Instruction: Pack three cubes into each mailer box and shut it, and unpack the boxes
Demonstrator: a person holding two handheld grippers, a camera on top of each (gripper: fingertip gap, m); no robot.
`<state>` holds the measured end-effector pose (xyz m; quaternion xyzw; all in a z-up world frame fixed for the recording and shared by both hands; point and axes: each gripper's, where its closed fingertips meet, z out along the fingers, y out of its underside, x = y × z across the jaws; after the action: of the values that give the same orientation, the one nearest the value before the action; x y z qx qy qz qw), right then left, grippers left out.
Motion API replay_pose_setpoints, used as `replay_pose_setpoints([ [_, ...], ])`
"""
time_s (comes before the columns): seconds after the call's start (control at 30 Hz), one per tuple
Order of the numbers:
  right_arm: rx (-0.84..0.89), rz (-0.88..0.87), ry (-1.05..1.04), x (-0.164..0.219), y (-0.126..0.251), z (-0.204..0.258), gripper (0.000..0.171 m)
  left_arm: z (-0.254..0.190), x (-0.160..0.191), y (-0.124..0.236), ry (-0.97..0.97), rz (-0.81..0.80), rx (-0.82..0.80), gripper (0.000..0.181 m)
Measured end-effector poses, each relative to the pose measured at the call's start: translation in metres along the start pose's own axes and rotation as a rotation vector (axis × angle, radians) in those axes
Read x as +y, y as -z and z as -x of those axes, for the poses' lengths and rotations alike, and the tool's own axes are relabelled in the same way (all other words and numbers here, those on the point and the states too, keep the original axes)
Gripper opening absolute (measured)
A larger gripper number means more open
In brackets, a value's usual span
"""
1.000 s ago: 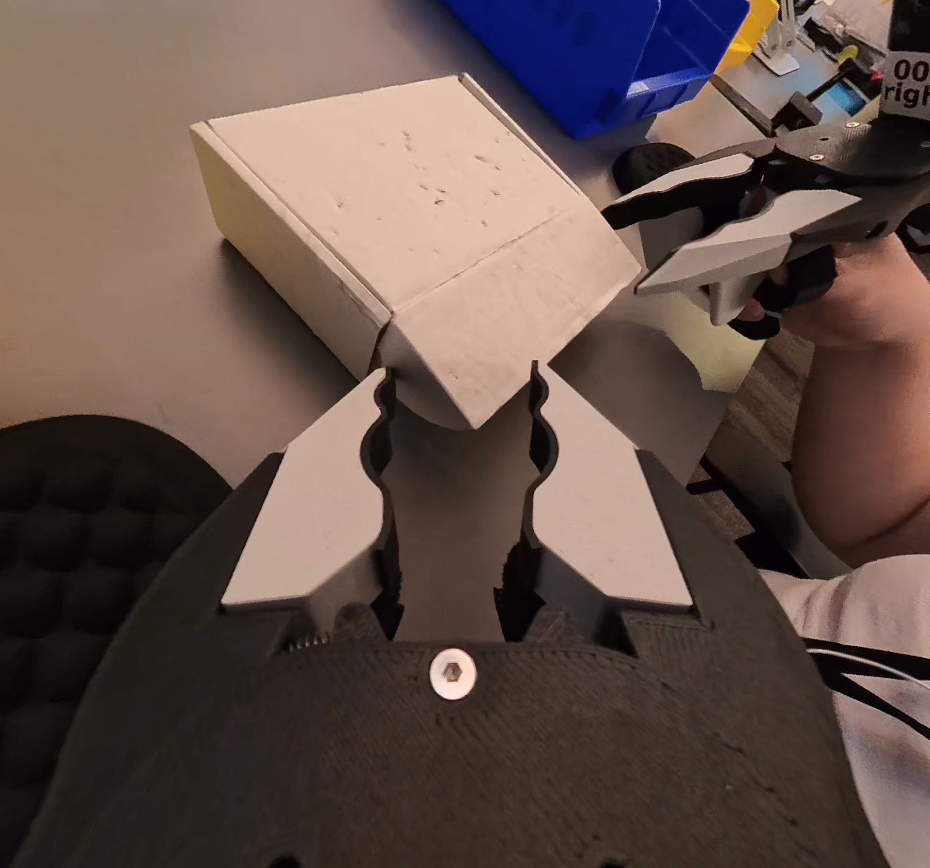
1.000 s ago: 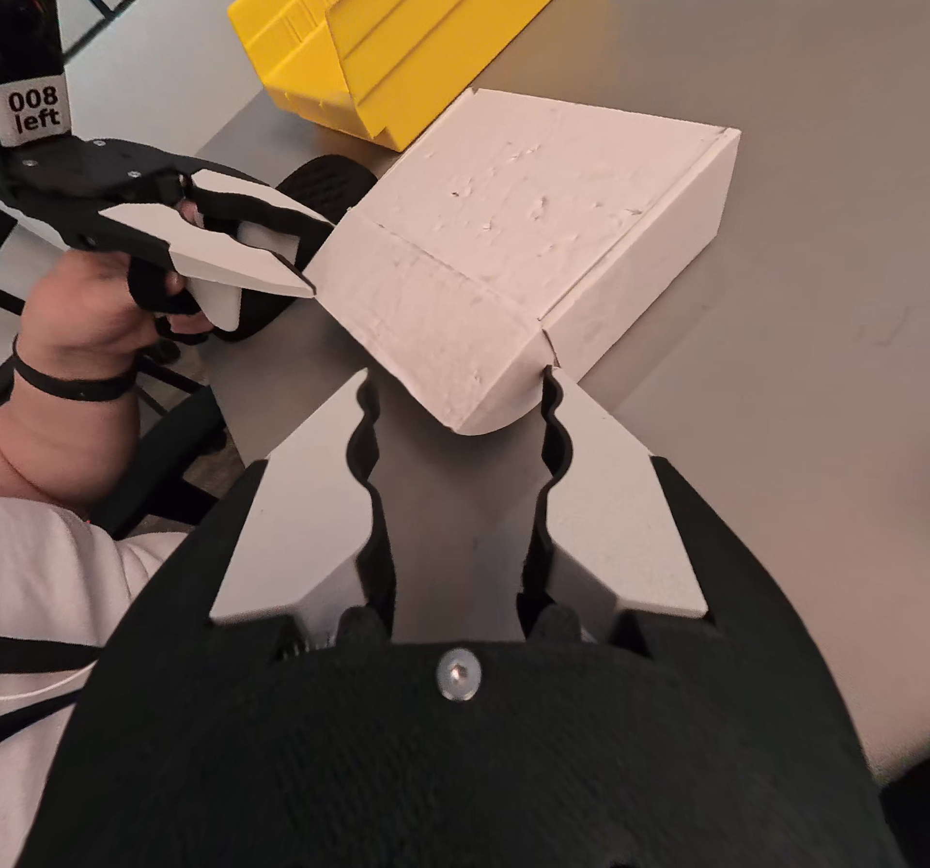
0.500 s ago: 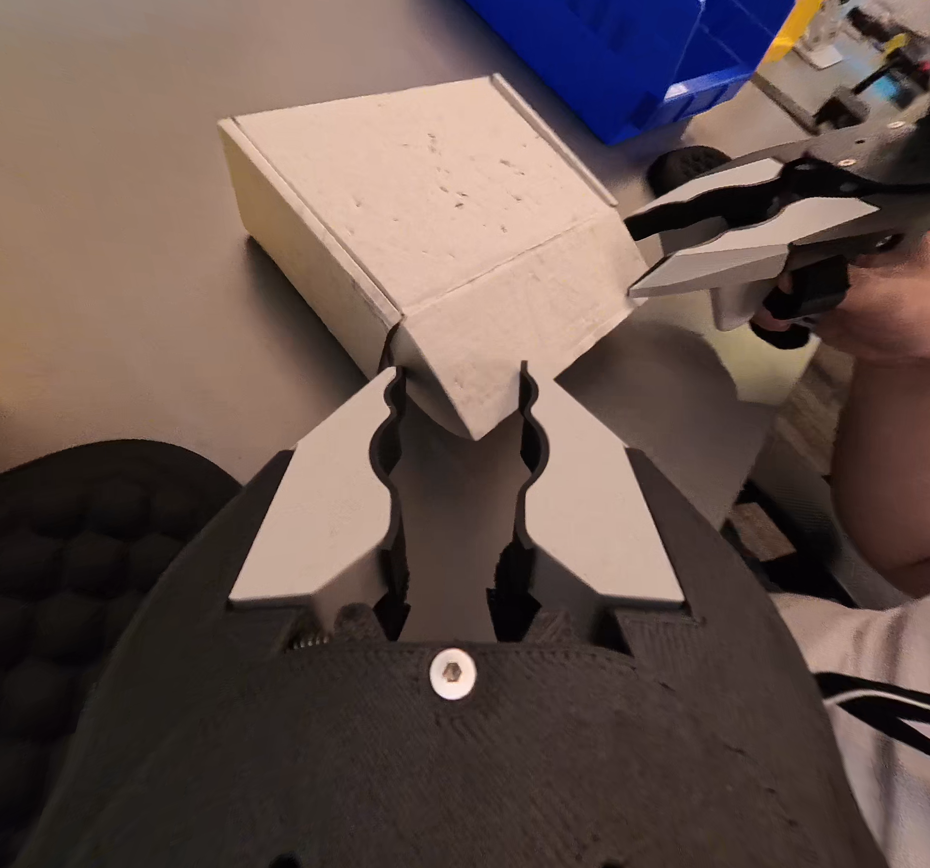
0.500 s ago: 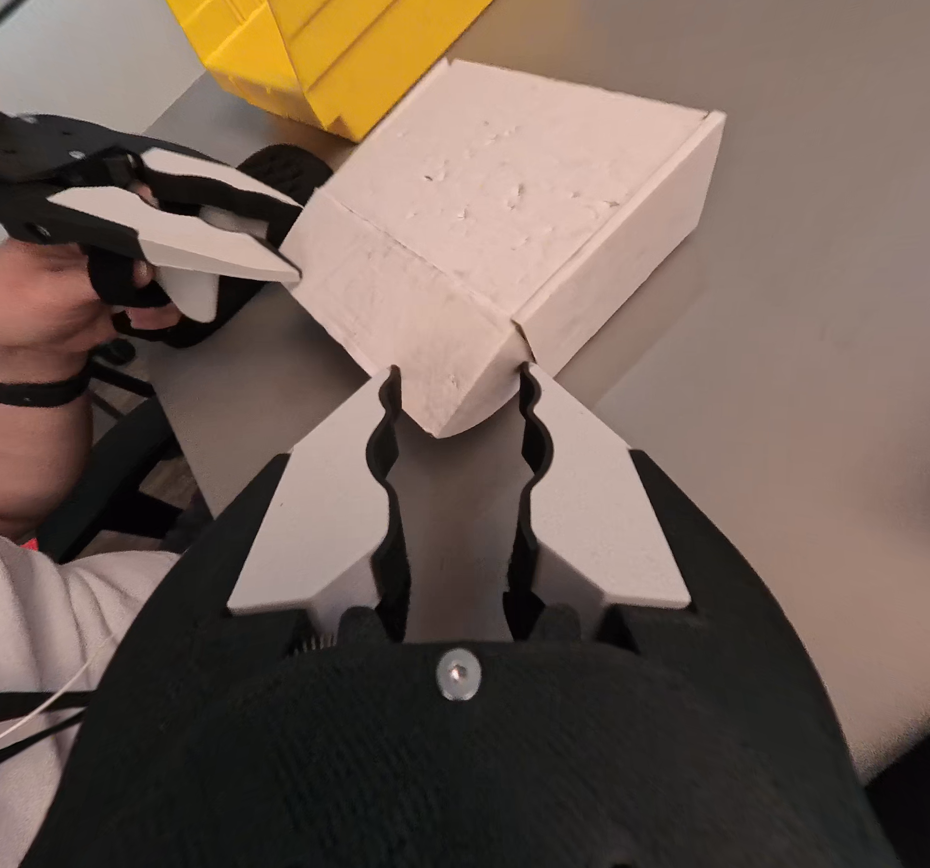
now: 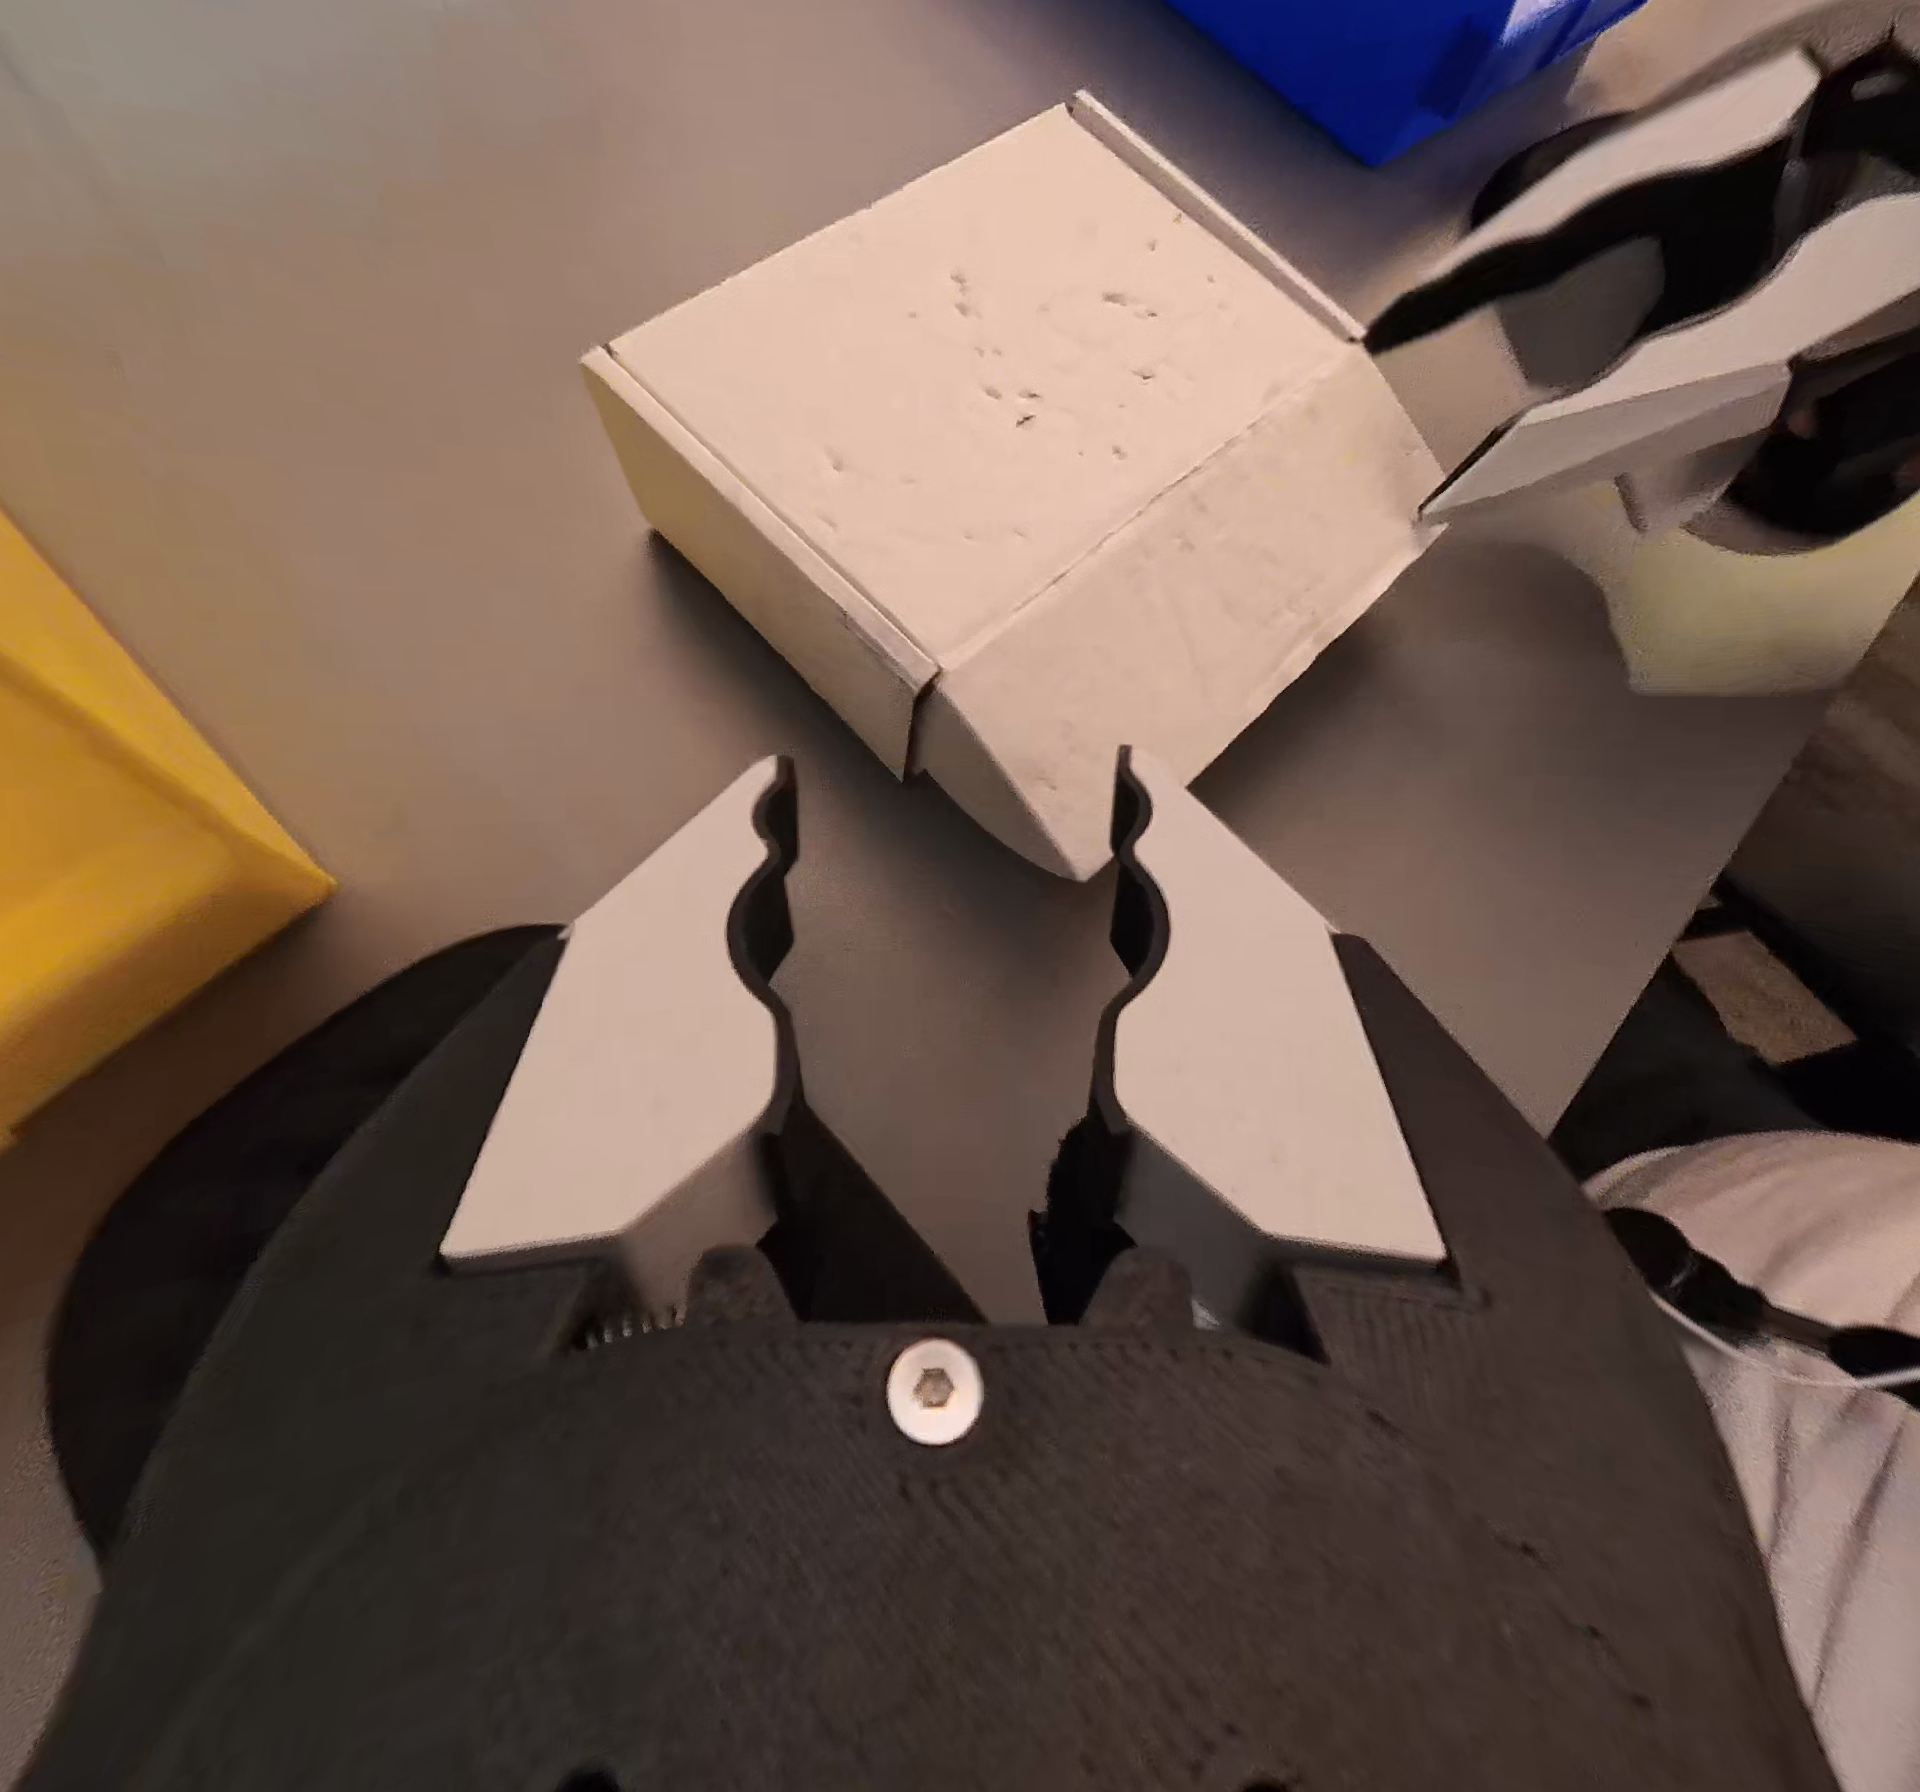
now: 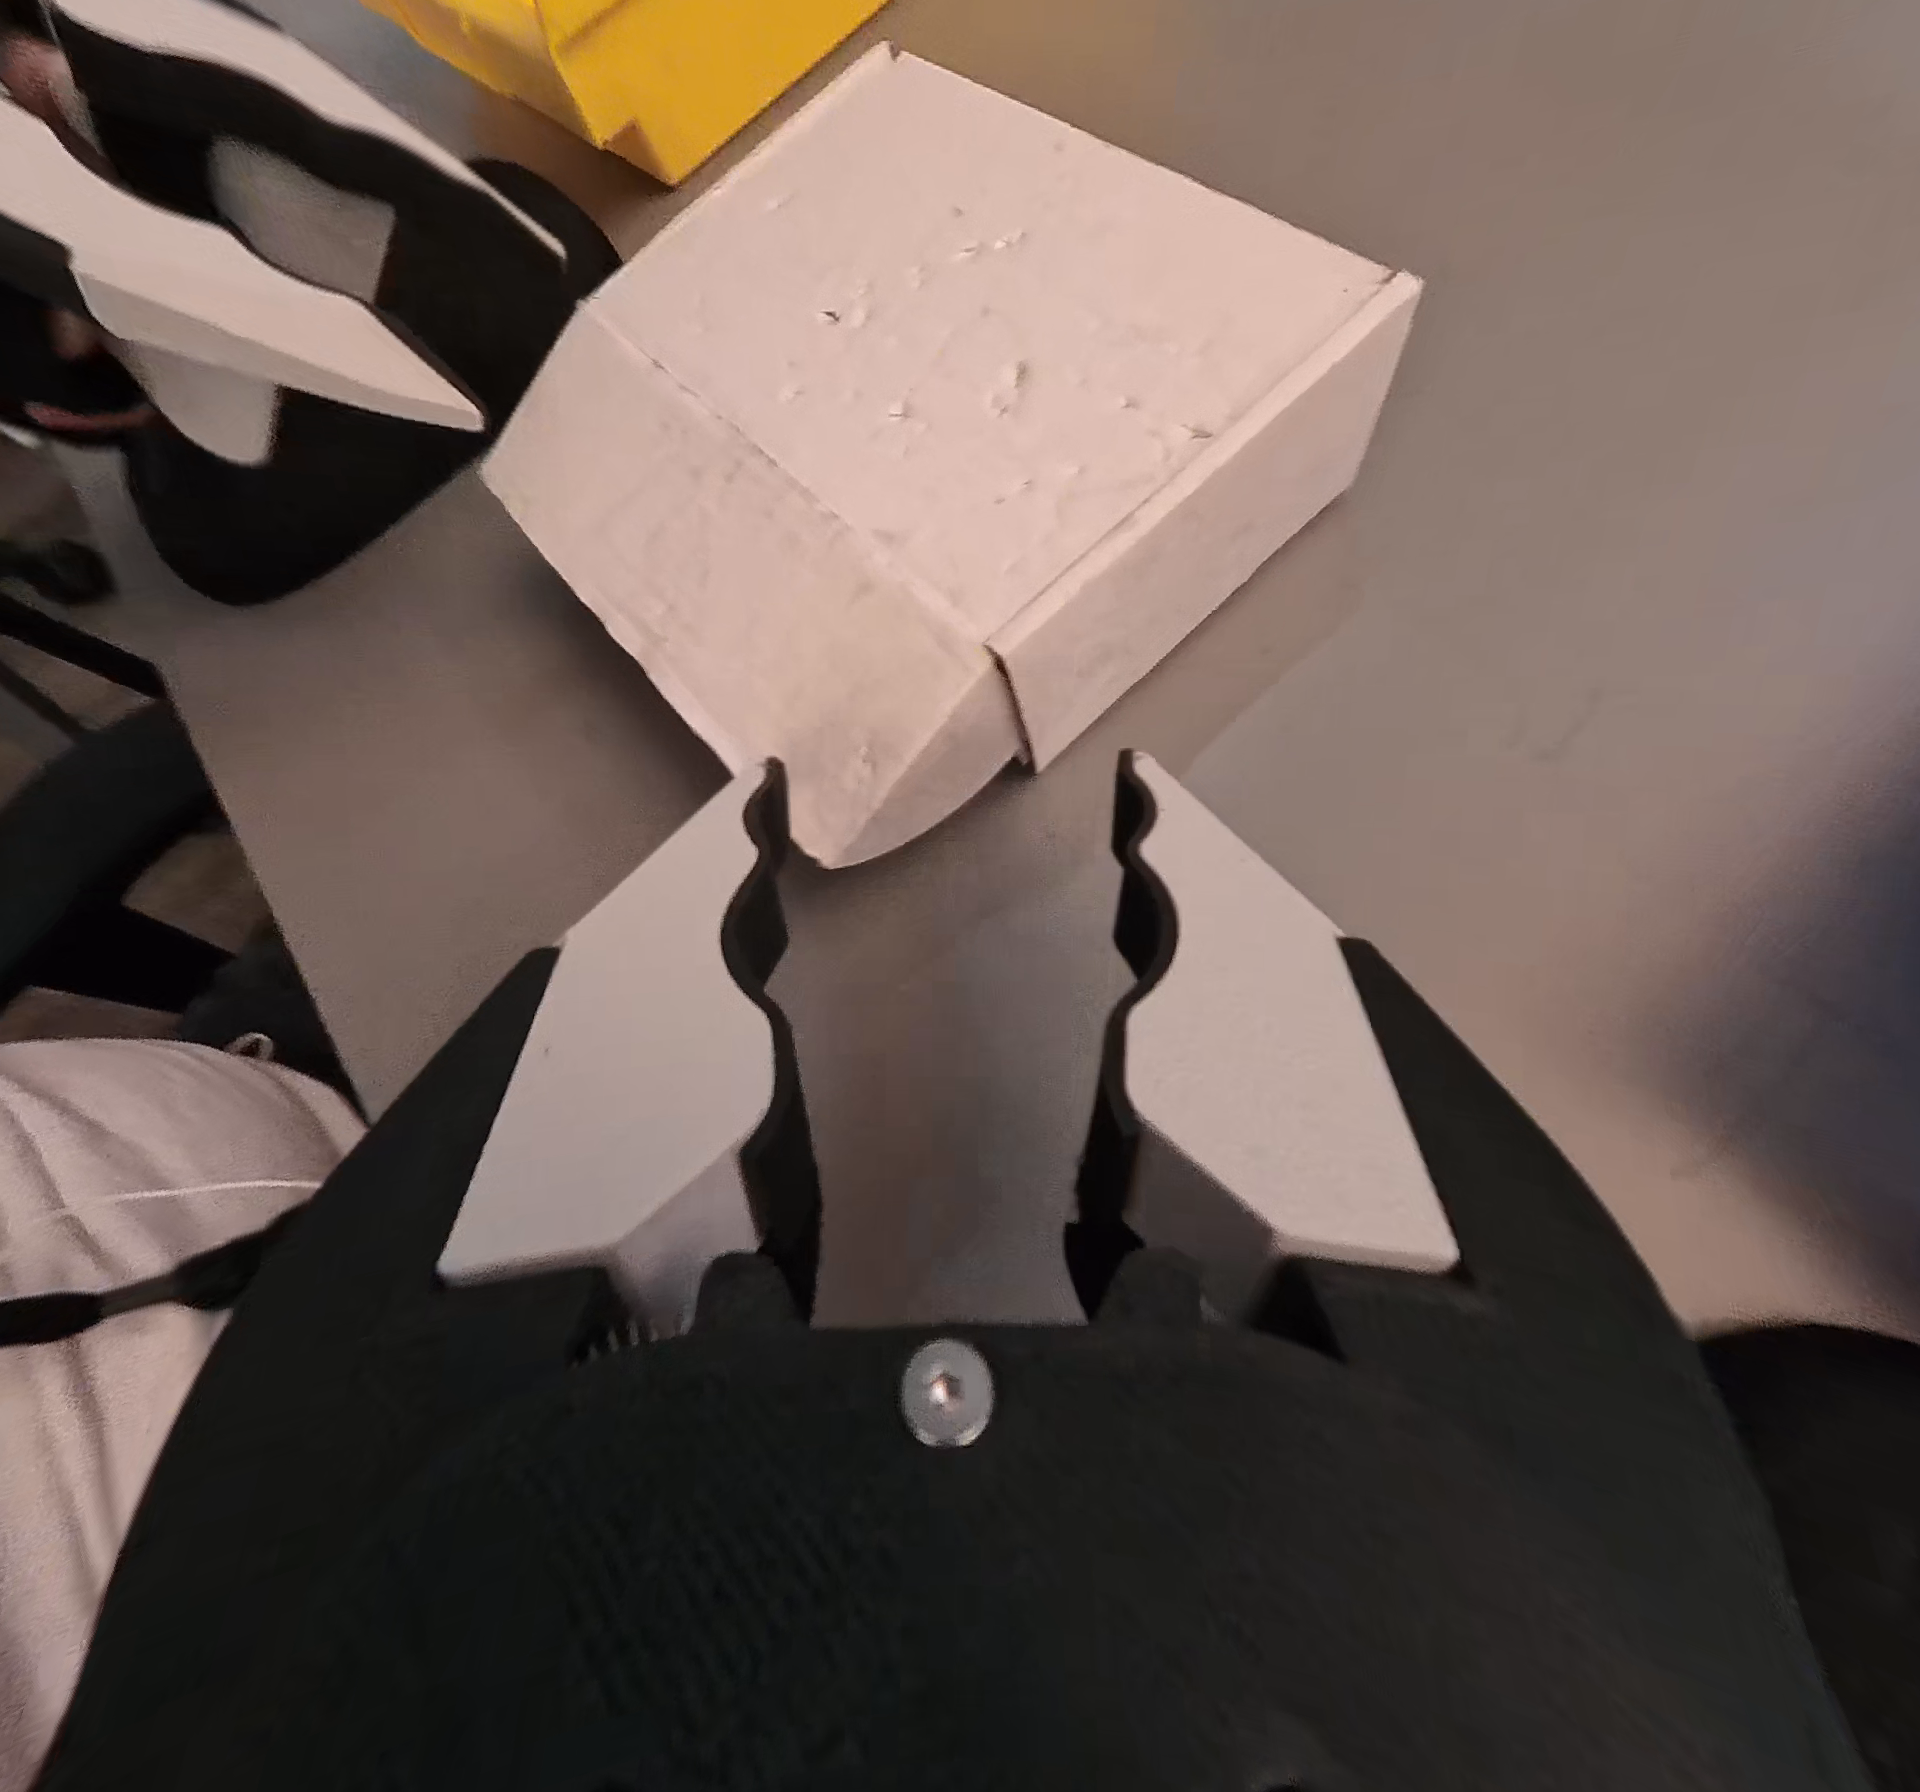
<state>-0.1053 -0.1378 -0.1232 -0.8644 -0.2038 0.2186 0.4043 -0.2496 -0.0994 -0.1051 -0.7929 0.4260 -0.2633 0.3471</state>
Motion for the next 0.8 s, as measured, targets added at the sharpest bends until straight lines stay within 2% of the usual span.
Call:
replay_pose_setpoints([
  [0.03, 0.000, 0.002, 0.031, -0.002, 0.000, -0.002, 0.067, 0.001, -0.002, -0.001, -0.010, 0.003, 0.017, 0.063],
  [0.17, -0.091, 0.042, 0.028, -0.005, -0.009, -0.004, 0.077, -0.013, 0.001, -0.010, -0.012, 0.054, 0.183, 0.064],
  [0.37, -0.203, 0.081, -0.003, -0.003, -0.019, -0.003, 0.078, -0.010, 0.005, -0.029, -0.071, 0.070, 0.211, 0.066],
  [0.43, -0.229, 0.090, -0.020, -0.002, -0.020, -0.003, 0.071, -0.009, 0.005, -0.032, -0.071, 0.066, 0.213, 0.065],
  [0.47, -0.224, 0.105, -0.021, 0.000, -0.024, -0.005, 0.057, -0.004, 0.005, -0.035, -0.078, 0.067, 0.190, 0.053],
  [0.6, -0.174, 0.140, 0.000, 0.003, -0.033, -0.013, 0.054, 0.007, 0.006, -0.045, -0.150, 0.090, 0.090, 0.047],
  [0.7, -0.130, 0.190, 0.109, 0.007, -0.027, -0.013, 0.060, 0.019, -0.001, -0.041, -0.133, 0.074, -0.005, 0.045],
  [0.8, -0.019, 0.209, 0.284, -0.015, -0.005, -0.026, 0.070, 0.033, -0.008, -0.025, -0.068, 0.027, -0.127, 0.058],
])
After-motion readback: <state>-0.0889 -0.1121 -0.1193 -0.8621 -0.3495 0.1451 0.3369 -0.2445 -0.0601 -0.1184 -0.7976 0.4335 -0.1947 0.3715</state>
